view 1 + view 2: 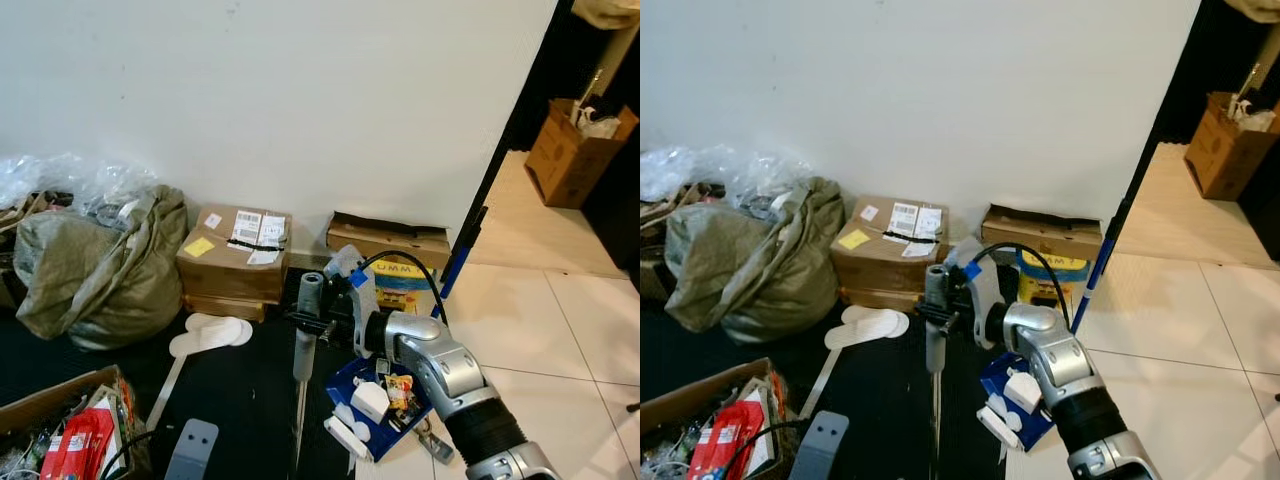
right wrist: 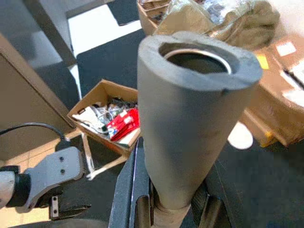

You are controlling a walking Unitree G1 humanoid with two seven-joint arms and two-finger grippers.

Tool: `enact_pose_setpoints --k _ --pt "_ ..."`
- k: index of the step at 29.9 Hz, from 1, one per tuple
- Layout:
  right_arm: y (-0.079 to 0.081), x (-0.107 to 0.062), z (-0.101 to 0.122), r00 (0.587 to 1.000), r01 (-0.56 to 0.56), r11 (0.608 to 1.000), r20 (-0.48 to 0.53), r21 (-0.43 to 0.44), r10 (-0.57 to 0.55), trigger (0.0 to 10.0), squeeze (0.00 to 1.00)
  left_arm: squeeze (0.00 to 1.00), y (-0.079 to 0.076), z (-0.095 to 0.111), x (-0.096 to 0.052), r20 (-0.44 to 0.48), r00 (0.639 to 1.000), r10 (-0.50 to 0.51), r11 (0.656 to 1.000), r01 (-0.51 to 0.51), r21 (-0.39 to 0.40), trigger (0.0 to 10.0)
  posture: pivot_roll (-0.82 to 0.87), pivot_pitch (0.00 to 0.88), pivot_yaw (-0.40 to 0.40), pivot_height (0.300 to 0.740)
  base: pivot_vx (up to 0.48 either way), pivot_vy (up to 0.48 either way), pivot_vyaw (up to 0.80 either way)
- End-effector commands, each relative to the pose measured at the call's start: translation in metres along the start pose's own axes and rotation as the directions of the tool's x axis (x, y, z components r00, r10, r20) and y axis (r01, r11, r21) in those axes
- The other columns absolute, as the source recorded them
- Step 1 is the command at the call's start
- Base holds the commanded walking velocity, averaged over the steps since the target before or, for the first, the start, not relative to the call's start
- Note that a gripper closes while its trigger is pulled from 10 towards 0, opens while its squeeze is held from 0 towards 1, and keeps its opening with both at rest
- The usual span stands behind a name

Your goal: Sweep floor

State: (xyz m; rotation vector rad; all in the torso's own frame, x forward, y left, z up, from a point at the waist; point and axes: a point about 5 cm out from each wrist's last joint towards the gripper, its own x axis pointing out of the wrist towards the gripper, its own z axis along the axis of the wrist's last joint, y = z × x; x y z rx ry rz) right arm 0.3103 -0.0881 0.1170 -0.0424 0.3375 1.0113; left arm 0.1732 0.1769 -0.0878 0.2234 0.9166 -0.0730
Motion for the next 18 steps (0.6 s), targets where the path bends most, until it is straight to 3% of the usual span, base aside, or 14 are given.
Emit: enact_pose_setpoints --k 1,3,4,9,12,15,18 --pt "0.005 0.002 0.002 1.0 -0.008 0.998 0.014 0.068 0.008 10.0 0.0 0.0 0.0 -0.006 -0.001 -0.024 1.0 0.002 1.0 -0.002 0.009 10.0 -0.1 0.084 0.016 0.74 0.0 0.0 0.0" --pt "0.005 0.002 0.002 1.0 -0.008 0.998 0.014 0.068 0.008 10.0 0.0 0.0 0.0 -0.006 -0.001 -0.024 1.0 0.002 1.0 -0.002 0.009 10.0 -0.1 0.084 0.016 0.74 0.0 0.0 0.0" --pt "0.016 0.007 -0.002 0.999 -0.044 0.991 0.02 0.126 0.042 10.0 0.0 0.0 -0.001 -0.007 -0.001 -0.027 1.0 0.003 1.0 -0.003 0.006 10.0 -0.1 0.084 0.016 0.74 0.0 0.0 0.0" --pt "0.02 0.009 -0.007 0.999 -0.046 0.988 0.009 0.145 0.045 10.0 0.0 0.0 -0.002 -0.007 -0.002 -0.026 1.0 0.002 1.0 -0.002 0.006 10.0 -0.1 0.09 0.015 0.74 0.0 0.0 0.0" --pt "0.023 0.016 -0.025 0.999 0.005 0.986 -0.034 0.169 0.001 10.0 0.0 0.0 -0.003 -0.007 -0.002 -0.021 1.0 0.0 1.0 0.001 0.005 10.0 -0.1 0.098 0.006 0.74 0.0 0.0 0.0" --pt "0.02 0.018 -0.032 0.999 0.042 0.983 -0.031 0.177 -0.037 10.0 0.0 0.0 -0.004 -0.006 -0.001 -0.019 1.0 -0.001 1.0 0.001 0.005 10.0 -0.09 0.102 0.007 0.74 0.0 0.0 0.0" --pt "0.003 0.018 -0.047 0.986 0.164 0.952 -0.021 0.257 -0.164 10.0 0.0 0.0 -0.002 -0.007 -0.002 -0.019 1.0 -0.001 1.0 0.002 0.008 10.0 -0.09 0.109 0.015 0.74 0.0 0.0 0.0"
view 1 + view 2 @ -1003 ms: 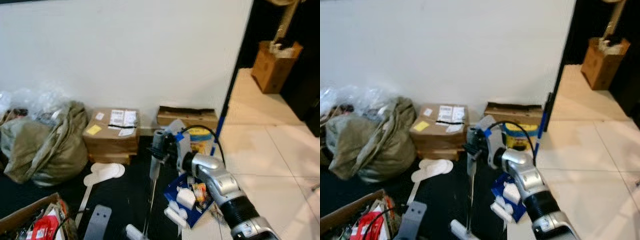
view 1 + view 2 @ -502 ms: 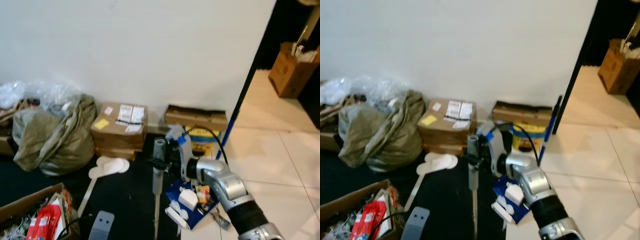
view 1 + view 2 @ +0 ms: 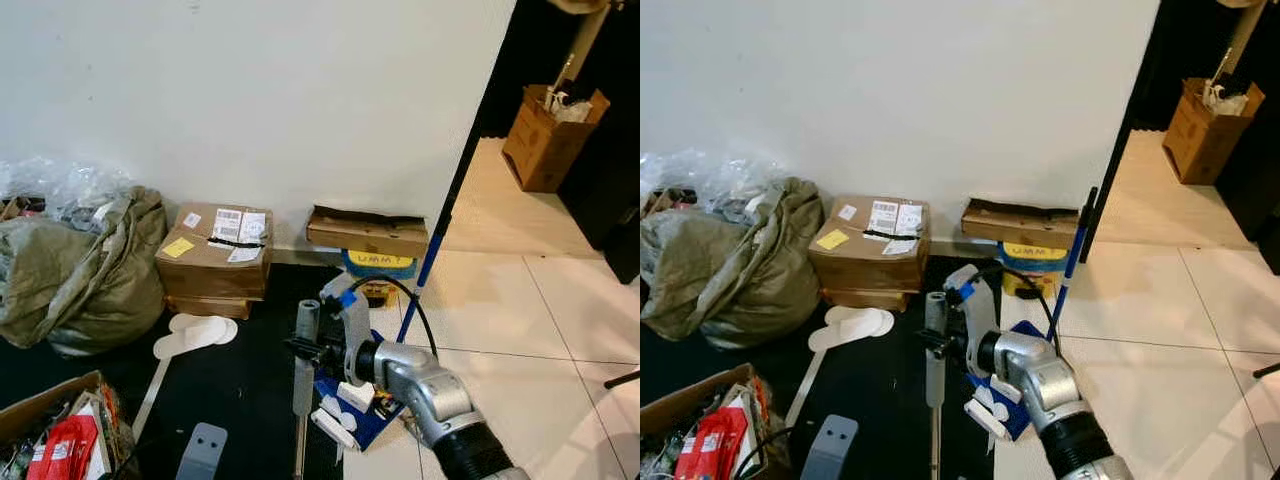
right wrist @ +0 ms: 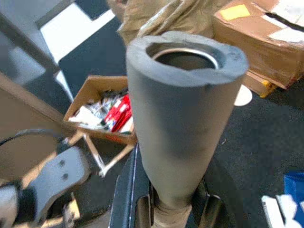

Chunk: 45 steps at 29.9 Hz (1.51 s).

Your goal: Sweep floor

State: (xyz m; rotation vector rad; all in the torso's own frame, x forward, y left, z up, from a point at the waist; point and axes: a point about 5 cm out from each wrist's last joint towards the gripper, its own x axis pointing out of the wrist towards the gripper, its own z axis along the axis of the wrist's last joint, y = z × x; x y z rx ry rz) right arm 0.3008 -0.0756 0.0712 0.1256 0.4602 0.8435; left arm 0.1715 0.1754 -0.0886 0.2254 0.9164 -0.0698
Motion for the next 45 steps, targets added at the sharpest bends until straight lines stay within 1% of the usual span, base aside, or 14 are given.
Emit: enact_pose_setpoints --k 1,10,15,21,25,27,29,30,31,32,34,35,36,45 --pt "-0.011 -0.001 -0.007 0.998 0.067 0.997 0.011 0.037 -0.067 10.0 0.0 0.0 0.001 -0.008 -0.002 -0.021 1.0 -0.003 1.0 0.003 0.009 10.0 -0.08 0.113 0.015 0.74 0.0 0.0 0.0" --pt "-0.018 -0.001 -0.011 0.986 0.152 0.988 0.064 -0.006 -0.151 10.0 0.0 0.0 0.011 -0.016 -0.005 -0.034 0.999 0.011 1.0 -0.011 0.01 10.0 -0.06 0.144 0.017 0.74 0.0 0.0 0.0" --pt "-0.017 -0.002 -0.017 0.97 0.227 0.955 0.131 -0.19 -0.204 10.0 0.0 0.0 0.017 -0.031 -0.01 -0.06 0.998 0.018 1.0 -0.017 0.018 10.0 -0.03 0.196 0.021 0.74 0.0 0.0 0.0" --pt "-0.02 -0.002 -0.018 0.964 0.253 0.926 0.152 -0.279 -0.218 10.0 0.0 0.0 0.018 -0.037 -0.012 -0.072 0.997 0.02 1.0 -0.018 0.024 10.0 -0.02 0.208 0.022 0.74 0.0 0.0 0.0" --pt "-0.02 -0.002 -0.018 0.964 0.253 0.926 0.152 -0.279 -0.218 10.0 0.0 0.0 0.018 -0.037 -0.012 -0.072 0.997 0.02 1.0 -0.018 0.024 10.0 -0.02 0.208 0.022 0.74 0.0 0.0 0.0" --pt "-0.026 -0.006 -0.006 0.953 0.292 0.848 0.213 -0.443 -0.217 10.0 0.0 0.0 0.021 -0.04 -0.013 -0.081 0.996 0.027 0.999 -0.025 0.03 10.0 -0.01 0.21 0.02 0.74 0.0 0.0 0.0" --pt "-0.026 -0.006 -0.006 0.953 0.292 0.848 0.213 -0.443 -0.217 10.0 0.0 0.0 0.021 -0.04 -0.013 -0.081 0.996 0.027 0.999 -0.025 0.03 10.0 -0.01 0.21 0.02 0.74 0.0 0.0 0.0" --pt "-0.03 -0.008 0.004 0.942 0.323 0.795 0.255 -0.514 -0.218 10.0 0.0 0.0 0.023 -0.042 -0.014 -0.082 0.996 0.031 0.999 -0.029 0.031 10.0 0.0 0.21 0.019 0.74 0.0 0.0 0.0" --pt "-0.03 -0.008 0.004 0.942 0.323 0.795 0.255 -0.514 -0.218 10.0 0.0 0.0 0.023 -0.042 -0.014 -0.082 0.996 0.031 0.999 -0.029 0.031 10.0 0.0 0.21 0.019 0.74 0.0 0.0 0.0" --pt "-0.031 -0.009 0.014 0.934 0.343 0.735 0.297 -0.585 -0.199 10.0 0.0 0.0 0.025 -0.042 -0.014 -0.083 0.996 0.035 0.999 -0.033 0.032 10.0 0.0 0.21 0.019 0.74 0.0 0.0 0.0" --pt "-0.031 -0.009 0.014 0.934 0.343 0.735 0.297 -0.585 -0.199 10.0 0.0 0.0 0.025 -0.042 -0.014 -0.083 0.996 0.035 0.999 -0.033 0.032 10.0 0.0 0.21 0.019 0.74 0.0 0.0 0.0" --pt "-0.031 -0.013 0.036 0.9 0.407 0.644 0.405 -0.648 -0.16 10.0 0.0 0.0 0.027 -0.045 -0.015 -0.085 0.996 0.038 0.999 -0.036 0.034 10.0 0.0 0.216 0.022 0.74 0.0 0.0 0.0" --pt "-0.031 -0.015 0.042 0.889 0.426 0.619 0.433 -0.66 -0.149 10.0 0.0 0.0 0.028 -0.046 -0.016 -0.086 0.996 0.039 0.999 -0.036 0.035 10.0 0.0 0.216 0.022 0.74 0.0 0.0 0.0" --pt "-0.035 -0.021 0.059 0.84 0.505 0.546 0.526 -0.669 -0.132 10.0 0.0 0.0 0.029 -0.049 -0.018 -0.092 0.995 0.04 0.999 -0.036 0.039 10.0 0.0 0.219 0.023 0.74 0.0 0.0 0.0"
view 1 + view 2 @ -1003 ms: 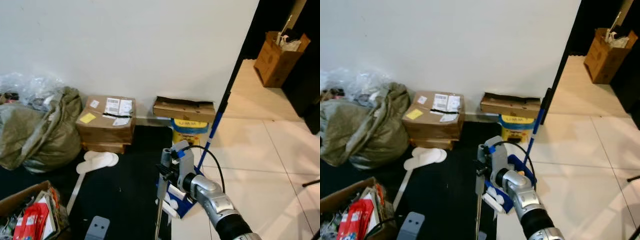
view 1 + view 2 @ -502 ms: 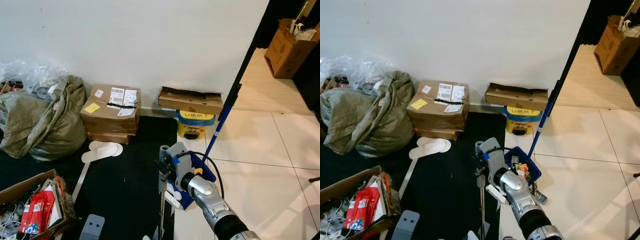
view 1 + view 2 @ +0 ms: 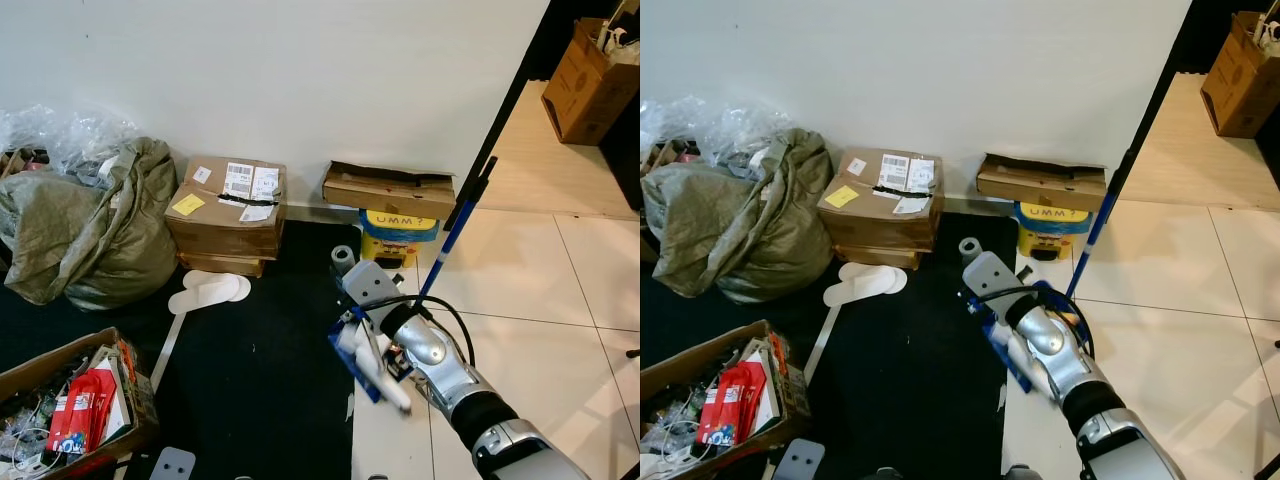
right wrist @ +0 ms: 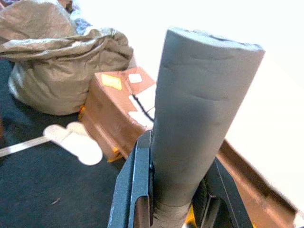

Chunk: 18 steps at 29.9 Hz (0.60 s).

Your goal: Sweep floor

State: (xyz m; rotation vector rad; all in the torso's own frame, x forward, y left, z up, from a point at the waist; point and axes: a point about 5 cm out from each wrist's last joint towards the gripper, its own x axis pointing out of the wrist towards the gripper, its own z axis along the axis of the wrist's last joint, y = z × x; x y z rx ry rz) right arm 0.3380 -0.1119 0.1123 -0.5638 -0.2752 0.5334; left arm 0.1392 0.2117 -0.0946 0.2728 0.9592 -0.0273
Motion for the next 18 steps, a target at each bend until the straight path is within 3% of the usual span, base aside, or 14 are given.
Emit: enact_pose_setpoints --k 1,12,18 --pt "-0.004 0.003 0.008 0.998 -0.003 0.999 0.055 -0.055 0.006 10.0 0.0 0.0 0.0 -0.013 -0.003 -0.042 0.999 -0.013 1.0 0.014 0.016 10.0 0.0 0.219 0.023 0.74 0.0 0.0 0.0" --pt "-0.015 0.008 0.012 0.994 0.046 0.996 0.1 -0.075 -0.038 10.0 0.0 0.0 0.0 -0.012 -0.003 -0.04 0.999 -0.014 1.0 0.015 0.023 10.0 -0.01 0.209 0.028 0.74 0.0 0.0 0.0" --pt "-0.022 0.01 0.016 0.988 0.094 0.995 0.123 -0.039 -0.089 10.0 0.0 0.0 -0.001 -0.009 -0.002 -0.036 0.999 -0.022 0.999 0.023 0.027 10.0 -0.03 0.183 0.038 0.74 0.0 0.0 0.0"
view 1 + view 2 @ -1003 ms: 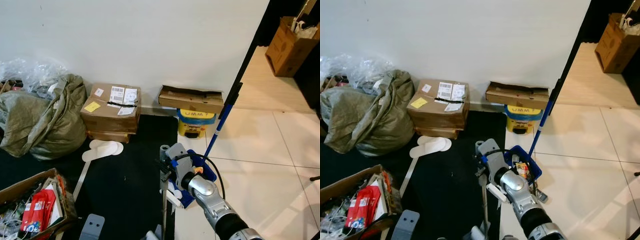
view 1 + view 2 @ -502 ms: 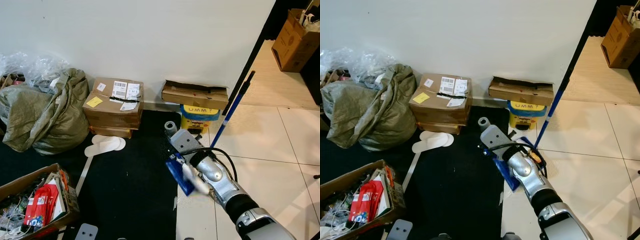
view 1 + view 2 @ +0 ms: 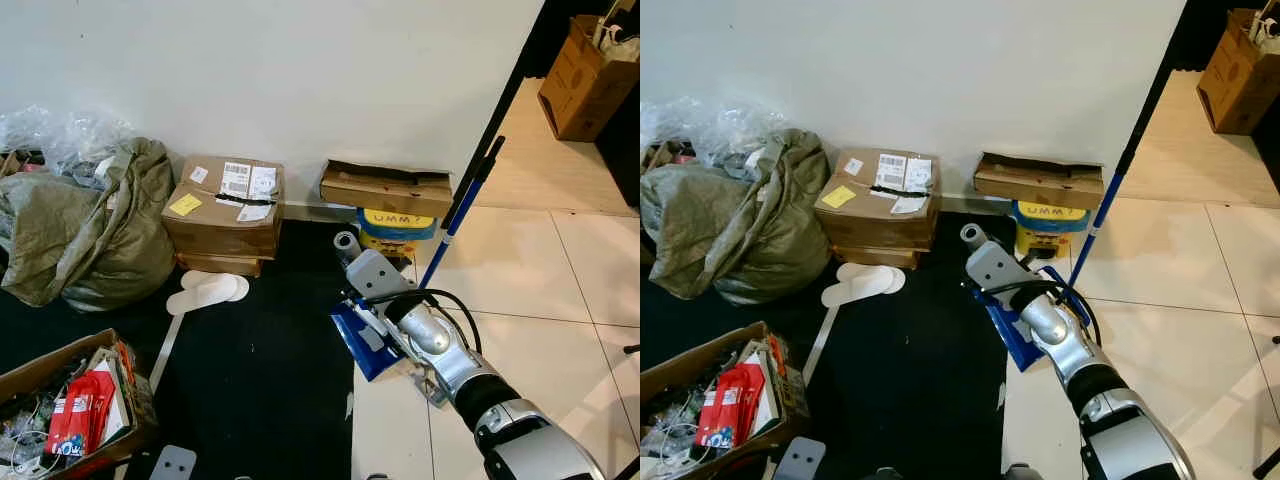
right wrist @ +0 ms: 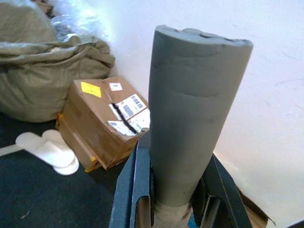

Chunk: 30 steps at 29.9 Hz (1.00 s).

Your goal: Sweep floor

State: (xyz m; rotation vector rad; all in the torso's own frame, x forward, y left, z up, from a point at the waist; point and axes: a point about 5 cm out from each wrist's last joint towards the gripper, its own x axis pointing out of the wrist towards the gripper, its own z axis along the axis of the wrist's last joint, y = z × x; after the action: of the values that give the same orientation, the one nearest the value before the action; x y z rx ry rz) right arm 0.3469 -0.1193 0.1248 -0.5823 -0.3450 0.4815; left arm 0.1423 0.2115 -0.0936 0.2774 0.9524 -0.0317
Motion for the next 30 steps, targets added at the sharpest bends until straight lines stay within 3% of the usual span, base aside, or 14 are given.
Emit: enact_pose_setpoints --k 1,6,12,23,30 --pt "-0.009 0.008 0.014 0.995 0.046 0.999 0.084 0.01 -0.046 10.0 0.0 0.0 -0.001 -0.012 -0.003 -0.042 0.999 -0.022 1.0 0.023 0.021 10.0 -0.03 0.183 0.038 0.74 0.0 0.0 0.0" --pt "-0.019 0.013 0.019 0.991 0.091 0.993 0.091 0.069 -0.097 10.0 0.0 0.0 -0.003 -0.008 -0.002 -0.036 0.999 -0.028 0.999 0.028 0.023 10.0 -0.05 0.152 0.04 0.74 0.0 0.0 0.0" --pt "-0.037 0.018 0.026 0.99 0.099 0.978 0.083 0.182 -0.116 10.0 0.0 0.0 -0.012 0.01 0.004 -0.002 0.999 -0.041 0.999 0.041 0.024 10.0 -0.09 0.106 0.041 0.74 0.0 0.0 0.0" --pt "-0.053 0.013 0.036 0.985 0.077 0.981 0.139 0.178 -0.102 10.0 0.0 0.0 -0.015 0.019 0.007 0.006 0.999 -0.05 0.998 0.049 0.024 10.0 -0.12 0.071 0.042 0.74 0.0 0.0 0.0" --pt "-0.051 0.012 0.026 0.995 0.063 0.974 0.064 0.218 -0.078 10.0 0.0 0.0 -0.015 0.02 0.007 0.001 0.999 -0.041 0.999 0.041 0.016 10.0 -0.13 0.056 0.044 0.74 0.0 0.0 0.0"
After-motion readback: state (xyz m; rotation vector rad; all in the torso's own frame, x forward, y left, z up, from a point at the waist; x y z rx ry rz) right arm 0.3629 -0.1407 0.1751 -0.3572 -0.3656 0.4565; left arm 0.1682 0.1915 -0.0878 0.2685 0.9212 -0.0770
